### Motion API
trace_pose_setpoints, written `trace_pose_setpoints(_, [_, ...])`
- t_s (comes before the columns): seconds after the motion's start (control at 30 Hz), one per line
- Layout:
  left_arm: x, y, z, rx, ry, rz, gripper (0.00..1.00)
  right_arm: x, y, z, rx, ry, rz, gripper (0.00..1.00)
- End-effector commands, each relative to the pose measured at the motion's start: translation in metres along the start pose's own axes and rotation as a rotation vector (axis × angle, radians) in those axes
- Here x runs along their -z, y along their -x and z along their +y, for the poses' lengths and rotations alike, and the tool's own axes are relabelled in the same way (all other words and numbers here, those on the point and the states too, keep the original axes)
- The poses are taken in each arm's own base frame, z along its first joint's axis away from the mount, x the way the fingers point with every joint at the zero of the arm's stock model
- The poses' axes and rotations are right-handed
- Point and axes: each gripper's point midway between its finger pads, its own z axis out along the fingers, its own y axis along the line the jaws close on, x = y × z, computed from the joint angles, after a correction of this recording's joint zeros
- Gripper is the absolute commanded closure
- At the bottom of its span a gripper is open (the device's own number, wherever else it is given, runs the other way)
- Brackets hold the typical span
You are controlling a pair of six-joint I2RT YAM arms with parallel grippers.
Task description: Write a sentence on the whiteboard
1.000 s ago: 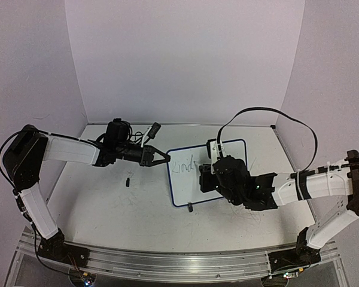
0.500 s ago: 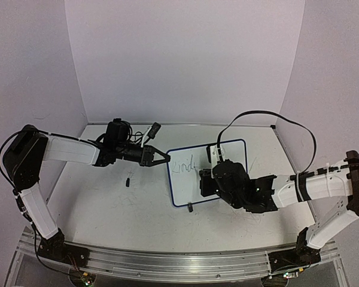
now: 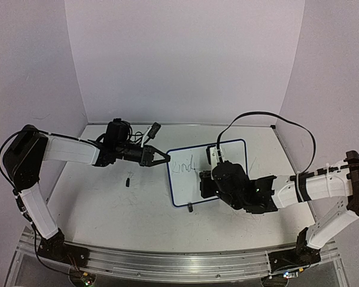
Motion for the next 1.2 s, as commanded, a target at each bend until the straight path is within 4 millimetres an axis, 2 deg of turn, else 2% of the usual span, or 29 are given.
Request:
trace_pose_setpoints(0.0, [0.004, 0.009, -0.015, -0.026, -0.040, -0.010, 1.00, -0.003, -0.009, -0.002, 0.010, -0.017, 0.019, 1.00])
trace_pose_setpoints(0.33, [0.004, 0.008, -0.014, -0.025, -0.041, -0.009, 1.00, -0.001, 0.027, 0.004, -0.003, -0.027, -0.072, 1.00])
trace_pose_setpoints(0.67, [0.004, 0.008, -0.015, -0.027, -0.043, -0.009, 1.00, -0.003, 0.041, -0.002, -0.001, -0.061, -0.106, 1.00])
trace_pose_setpoints(0.87, [0.004, 0.008, -0.015, -0.027, -0.041, -0.009, 1.00, -0.002, 0.040, -0.009, -0.004, -0.094, -0.107, 1.00])
trace_pose_setpoints(1.17, [0.004, 0.008, -0.014, -0.026, -0.040, -0.009, 1.00, -0.002, 0.020, -0.014, -0.009, -0.090, -0.051, 1.00])
